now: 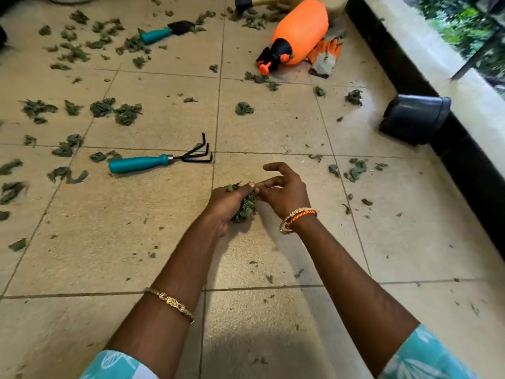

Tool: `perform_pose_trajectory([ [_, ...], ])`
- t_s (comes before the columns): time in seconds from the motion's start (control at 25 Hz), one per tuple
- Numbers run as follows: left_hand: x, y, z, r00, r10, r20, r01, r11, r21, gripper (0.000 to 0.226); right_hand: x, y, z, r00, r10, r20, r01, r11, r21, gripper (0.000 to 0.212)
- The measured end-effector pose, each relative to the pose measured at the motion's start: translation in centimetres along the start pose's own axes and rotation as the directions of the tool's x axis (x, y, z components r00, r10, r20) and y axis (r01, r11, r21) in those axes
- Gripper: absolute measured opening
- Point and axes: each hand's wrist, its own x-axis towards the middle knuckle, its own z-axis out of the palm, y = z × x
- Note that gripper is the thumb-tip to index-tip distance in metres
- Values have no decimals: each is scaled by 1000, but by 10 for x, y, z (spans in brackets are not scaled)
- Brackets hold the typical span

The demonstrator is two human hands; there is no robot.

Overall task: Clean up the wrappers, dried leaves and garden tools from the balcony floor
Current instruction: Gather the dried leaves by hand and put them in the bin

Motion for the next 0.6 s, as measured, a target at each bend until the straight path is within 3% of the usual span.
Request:
perform_pose_trajectory([
  [0.12,-1,2,22,1000,28,-13,-27,998,50,11,10,7,-27,999,20,49,-16,997,-74,33],
  [0.2,-2,5,30,1000,14,4,-14,1000,26,15,27,10,-49,998,-38,-57,23,971,-237,22],
  [0.28,-1,8,33,999,-13,30,13,1000,-26,15,54,17,-71,982,-126,-142,35,857,-515,31],
  [0.44,6,5,35,997,-60,54,64,995,-82,9,105,45,-91,999,-50,-7,27,653,-757,57],
  [0.52,9,2,35,995,-74,63,81,991,-109,11,108,56,-86,995,-92,48,94,597,-797,47],
  [0.6,11,0,37,993,-89,74,99,986,-136,11,101,67,-78,963,-267,43,170,474,-864,32],
])
